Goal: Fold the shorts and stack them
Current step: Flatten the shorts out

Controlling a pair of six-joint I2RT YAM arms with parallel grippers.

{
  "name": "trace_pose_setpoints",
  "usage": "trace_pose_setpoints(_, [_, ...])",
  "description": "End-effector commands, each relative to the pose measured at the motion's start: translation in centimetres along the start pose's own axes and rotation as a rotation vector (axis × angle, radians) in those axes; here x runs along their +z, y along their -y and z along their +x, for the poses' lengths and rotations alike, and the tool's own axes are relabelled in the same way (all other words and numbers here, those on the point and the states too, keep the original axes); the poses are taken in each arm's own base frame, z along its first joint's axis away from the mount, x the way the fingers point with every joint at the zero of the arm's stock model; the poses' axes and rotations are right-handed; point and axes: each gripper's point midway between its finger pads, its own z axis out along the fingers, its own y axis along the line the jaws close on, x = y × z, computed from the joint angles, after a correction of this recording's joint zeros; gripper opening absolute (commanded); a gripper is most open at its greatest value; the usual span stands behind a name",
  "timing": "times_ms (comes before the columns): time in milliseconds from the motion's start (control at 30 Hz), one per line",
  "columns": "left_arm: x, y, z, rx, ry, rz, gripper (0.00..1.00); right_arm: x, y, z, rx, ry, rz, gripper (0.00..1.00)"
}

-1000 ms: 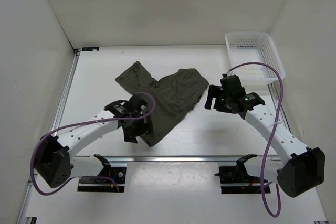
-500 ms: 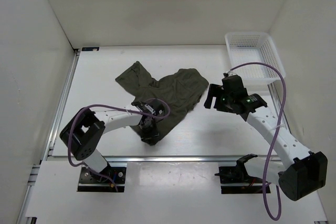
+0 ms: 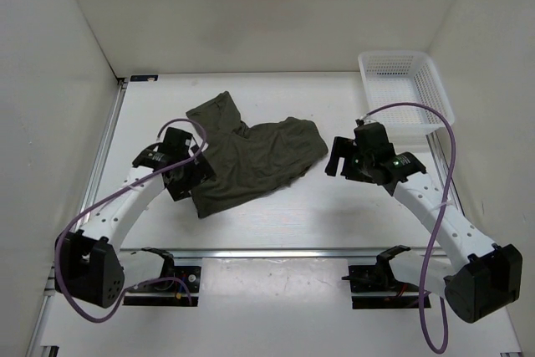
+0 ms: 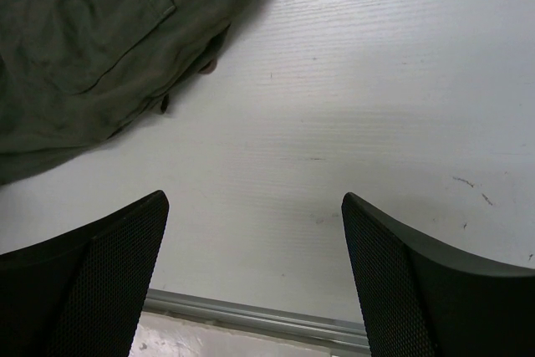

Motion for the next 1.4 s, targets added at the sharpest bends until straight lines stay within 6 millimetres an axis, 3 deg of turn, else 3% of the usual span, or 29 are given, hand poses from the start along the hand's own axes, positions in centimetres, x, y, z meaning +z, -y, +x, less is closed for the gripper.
trace_pose_setpoints(0, [-1.6, 0.7, 0.7, 0.015, -0.052, 0.044, 0.98, -0.2, -0.4, 0.1, -0.004, 0.002, -0.026, 0.89])
trace_pose_setpoints(67, [-1.8, 0.6, 1.5, -0.043, -0.072, 0.052, 0.96, -0.2, -0.4, 0.1, -0.004, 0.002, -0.026, 0.89])
trace_pose_setpoints(100, [-1.9, 0.4, 1.8, -0.075, -0.069, 0.054, 0.83, -0.2, -0.4, 0.1, -0.004, 0.002, -0.026, 0.89])
trace_pose_setpoints(167, [-1.9, -0.4, 2.5, -0.174, -0.069, 0.07, 0.68, -0.2, -0.4, 0.1, -0.004, 0.002, -0.026, 0.89])
trace_pose_setpoints(233, [-1.7, -1.2, 2.7, -0.244, -0.068, 0.079, 0.6, 0.0, -0.4, 0.3, 0.005, 0.002, -0.026, 0.89])
trace_pose_setpoints(367, [0.4, -2.5, 5.3, -0.359, -0.165, 0.079, 0.77, 0.0, -0.5, 0.3, 0.005, -0.003, -0.034, 0.89])
trace_pose_setpoints(400, [0.7, -2.2, 5.2, -0.37, -0.164, 0.1, 0.86, 0.2, -0.4, 0.5, 0.005, -0.011, -0.029, 0.89])
trace_pose_setpoints(767, [5.5, -3.6, 4.5, -0.358, -0.18, -0.015, 0.84, 0.2, -1.1, 0.5, 0.014, -0.016, -0.06, 0.89])
trace_pose_setpoints(833, [6.7, -4.2, 5.5, -0.363, -0.226, -0.054, 0.78, 0.5, -1.3, 0.9, 0.026, -0.032, -0.072, 0.89])
trace_pose_setpoints(900, [7.0, -3.4, 5.4, -0.339, -0.231, -0.046, 0.66, 0.7, -1.8, 0.7, 0.074, -0.03, -0.1, 0.89])
trace_pose_setpoints(933, [7.1, -3.2, 5.3, -0.339, -0.228, -0.053, 0.53, 1.3, -1.7, 1.7, 0.088, -0.06, -0.102, 0.89])
trace_pose_setpoints(1000, [7.1, -3.1, 5.5, -0.329, -0.231, -0.051, 0.34, 1.7, -2.3, 1.5, 0.142, -0.057, -0.153, 0.89])
trace_pose_setpoints(1033, [6.8, -2.6, 5.0, -0.327, -0.217, -0.034, 0.12, 2.3, -2.3, 2.2, 0.155, -0.077, -0.158, 0.89])
trace_pose_setpoints(1200, [4.8, -1.0, 2.9, -0.299, -0.145, 0.061, 0.1, 5.0, -2.1, 0.5, 0.268, -0.088, -0.21, 0.84])
trace_pose_setpoints(1367, [1.5, 1.1, 0.4, -0.29, -0.066, 0.151, 0.1, 8.7, -1.9, -1.8, 0.367, -0.087, -0.284, 0.8])
